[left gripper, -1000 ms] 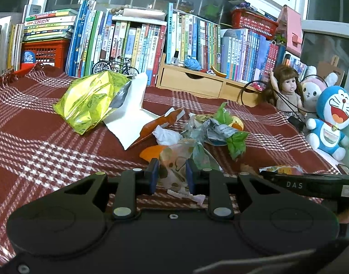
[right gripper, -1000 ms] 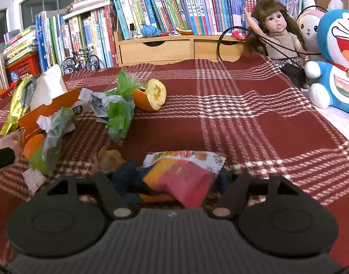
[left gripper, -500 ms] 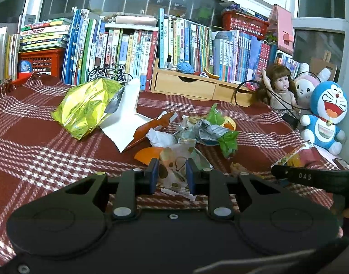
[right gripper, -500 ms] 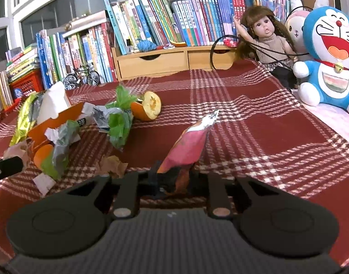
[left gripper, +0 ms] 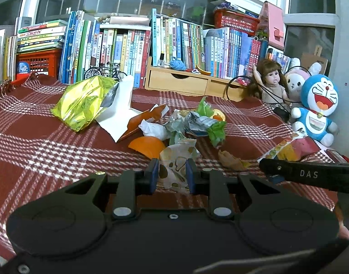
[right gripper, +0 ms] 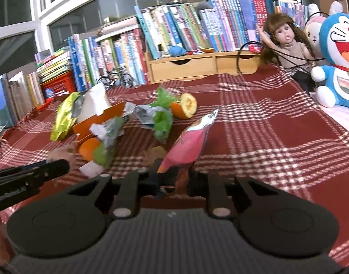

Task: Organize books
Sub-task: 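Carry the wrapper off the table edge with the right gripper and release it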

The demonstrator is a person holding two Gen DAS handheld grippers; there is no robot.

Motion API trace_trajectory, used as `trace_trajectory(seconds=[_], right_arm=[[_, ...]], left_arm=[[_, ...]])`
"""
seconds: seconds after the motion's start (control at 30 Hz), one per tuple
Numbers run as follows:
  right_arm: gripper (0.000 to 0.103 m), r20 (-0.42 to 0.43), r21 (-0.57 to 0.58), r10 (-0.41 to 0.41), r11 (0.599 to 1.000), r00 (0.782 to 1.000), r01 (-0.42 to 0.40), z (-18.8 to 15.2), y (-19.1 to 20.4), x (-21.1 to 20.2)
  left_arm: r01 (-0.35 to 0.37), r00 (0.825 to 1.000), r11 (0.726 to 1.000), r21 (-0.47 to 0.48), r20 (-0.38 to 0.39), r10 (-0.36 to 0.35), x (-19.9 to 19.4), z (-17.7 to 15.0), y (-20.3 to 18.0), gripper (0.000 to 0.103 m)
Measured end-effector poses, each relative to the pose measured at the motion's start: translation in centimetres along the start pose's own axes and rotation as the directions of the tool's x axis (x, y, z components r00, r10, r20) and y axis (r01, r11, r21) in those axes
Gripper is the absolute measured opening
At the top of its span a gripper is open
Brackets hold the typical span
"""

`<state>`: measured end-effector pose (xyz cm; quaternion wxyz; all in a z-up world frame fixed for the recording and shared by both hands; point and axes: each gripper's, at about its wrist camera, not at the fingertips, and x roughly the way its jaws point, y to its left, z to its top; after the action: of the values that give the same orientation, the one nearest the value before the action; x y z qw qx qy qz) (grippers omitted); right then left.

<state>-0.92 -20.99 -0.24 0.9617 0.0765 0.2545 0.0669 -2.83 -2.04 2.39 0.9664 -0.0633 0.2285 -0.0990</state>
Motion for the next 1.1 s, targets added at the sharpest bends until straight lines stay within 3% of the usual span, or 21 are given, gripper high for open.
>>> trace_trajectory(seconds=[0.4,0.57,0.73,0.8,0.9,1.1], right_arm=[[0.025,-0.044,-0.063,0.106,0.992,0.993,-0.109,-2.1,2.7,-2.6],[0.025,-0.096,-0.101,0.173,0.978,0.98,-0.183,-3.7,3.3,-4.3],[0.025,-0.185,-0.132,0.236,0.956,0.954,-0.262,-5.9,3.2,-6.2],[0.025,-0.232,-0.15,0.258,0.943,0.938,-0.296,-7.2,3.5,-6.8],[0.025,-0.302,-0.177,0.279,0.923,0.912,-0.341,-9.2,4.1,-7.1],[0.025,-0.453,-0.182,0.273,0.903,0.849,-0.388,-13.8,5.1,-5.1]], left_arm=[[0.009,0.999,1.0,-0.027,0.036,-0.008,-4.0,-0.8,0.6,0.024],[0.029,1.0,0.998,-0.064,-0.01,-0.03,-6.6,-2.5,1.2,0.023],[0.011,0.996,0.994,-0.11,-0.084,-0.021,-9.3,-5.2,1.8,0.023],[0.014,0.992,0.997,-0.079,-0.125,-0.024,-9.9,-6.4,1.4,0.023],[0.009,0.977,0.999,-0.032,-0.211,-0.015,-10.0,-8.8,0.9,0.023],[-0.051,0.897,0.998,-0.037,-0.441,0.029,-7.4,-12.8,1.8,0.023]])
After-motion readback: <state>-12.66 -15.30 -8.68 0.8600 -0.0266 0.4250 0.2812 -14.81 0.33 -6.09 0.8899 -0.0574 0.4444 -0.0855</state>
